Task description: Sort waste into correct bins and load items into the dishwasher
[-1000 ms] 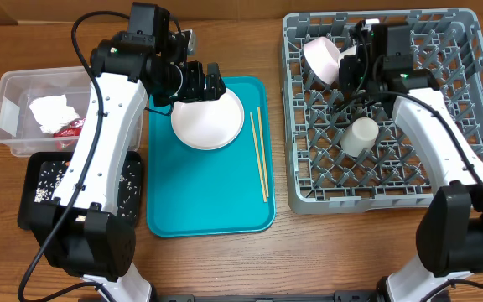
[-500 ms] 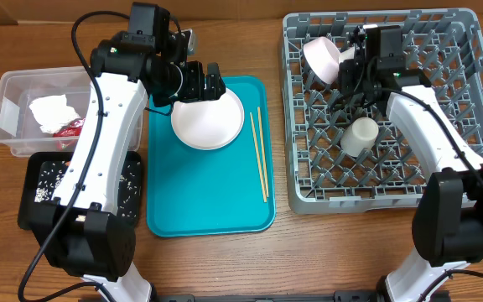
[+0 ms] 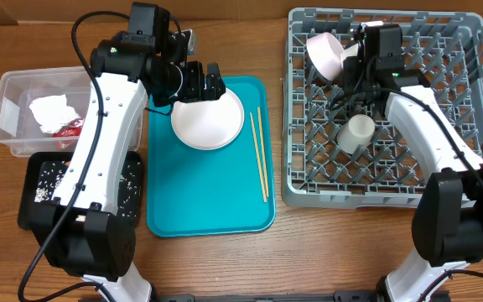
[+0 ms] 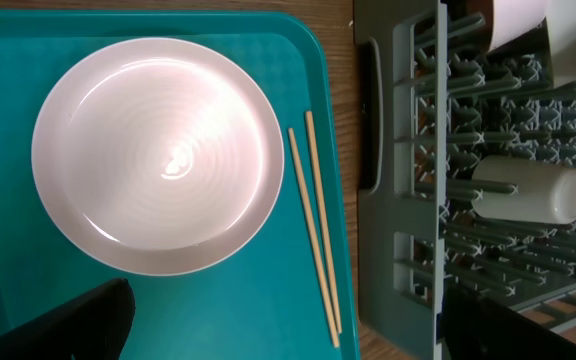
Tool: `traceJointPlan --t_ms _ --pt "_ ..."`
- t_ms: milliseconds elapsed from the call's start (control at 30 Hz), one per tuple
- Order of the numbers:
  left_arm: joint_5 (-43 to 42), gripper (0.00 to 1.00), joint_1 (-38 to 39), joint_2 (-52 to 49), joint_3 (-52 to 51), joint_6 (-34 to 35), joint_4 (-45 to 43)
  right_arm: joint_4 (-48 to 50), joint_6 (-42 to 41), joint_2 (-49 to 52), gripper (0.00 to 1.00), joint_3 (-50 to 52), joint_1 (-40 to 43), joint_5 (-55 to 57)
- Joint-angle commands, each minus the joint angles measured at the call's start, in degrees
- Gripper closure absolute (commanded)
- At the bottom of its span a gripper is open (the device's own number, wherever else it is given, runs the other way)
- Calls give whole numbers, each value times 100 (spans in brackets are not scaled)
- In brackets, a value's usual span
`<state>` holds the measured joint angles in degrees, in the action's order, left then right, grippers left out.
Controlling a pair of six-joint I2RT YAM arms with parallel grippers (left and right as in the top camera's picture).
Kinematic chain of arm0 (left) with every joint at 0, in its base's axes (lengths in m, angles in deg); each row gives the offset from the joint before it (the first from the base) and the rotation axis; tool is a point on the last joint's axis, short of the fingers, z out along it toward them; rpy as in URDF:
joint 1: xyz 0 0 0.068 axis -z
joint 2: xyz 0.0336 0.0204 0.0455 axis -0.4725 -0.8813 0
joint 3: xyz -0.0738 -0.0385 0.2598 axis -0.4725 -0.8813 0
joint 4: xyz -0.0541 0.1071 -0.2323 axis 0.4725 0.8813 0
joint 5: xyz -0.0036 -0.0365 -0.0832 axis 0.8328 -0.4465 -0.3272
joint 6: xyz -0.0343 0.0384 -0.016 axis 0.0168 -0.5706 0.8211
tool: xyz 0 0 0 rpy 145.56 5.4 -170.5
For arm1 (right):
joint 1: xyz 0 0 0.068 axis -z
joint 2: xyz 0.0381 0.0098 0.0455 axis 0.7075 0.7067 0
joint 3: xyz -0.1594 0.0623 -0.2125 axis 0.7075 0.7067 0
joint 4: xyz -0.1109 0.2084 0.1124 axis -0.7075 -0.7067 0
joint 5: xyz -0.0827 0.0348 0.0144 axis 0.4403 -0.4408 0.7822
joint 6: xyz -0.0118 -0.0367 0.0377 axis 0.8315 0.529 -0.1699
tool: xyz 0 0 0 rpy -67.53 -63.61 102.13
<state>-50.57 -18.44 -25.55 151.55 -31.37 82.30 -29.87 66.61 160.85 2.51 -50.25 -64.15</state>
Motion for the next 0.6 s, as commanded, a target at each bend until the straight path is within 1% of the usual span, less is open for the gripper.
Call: traceJointPlan --t_ms 0,100,300,467,567 --pt "42 0 0 153 138 -111 -22 -20 -33 -7 61 4 72 195" --pt "42 0 0 153 138 -111 -22 -37 -33 -9 60 2 72 190" --pt "42 0 0 153 138 -111 -22 -24 -33 -236 45 -57 -85 -166" --pt "42 0 0 153 138 -111 -22 -87 -33 -640 41 -68 -308 -293" --pt "39 0 0 153 138 -111 -22 -203 -33 -931 39 -68 -461 -560"
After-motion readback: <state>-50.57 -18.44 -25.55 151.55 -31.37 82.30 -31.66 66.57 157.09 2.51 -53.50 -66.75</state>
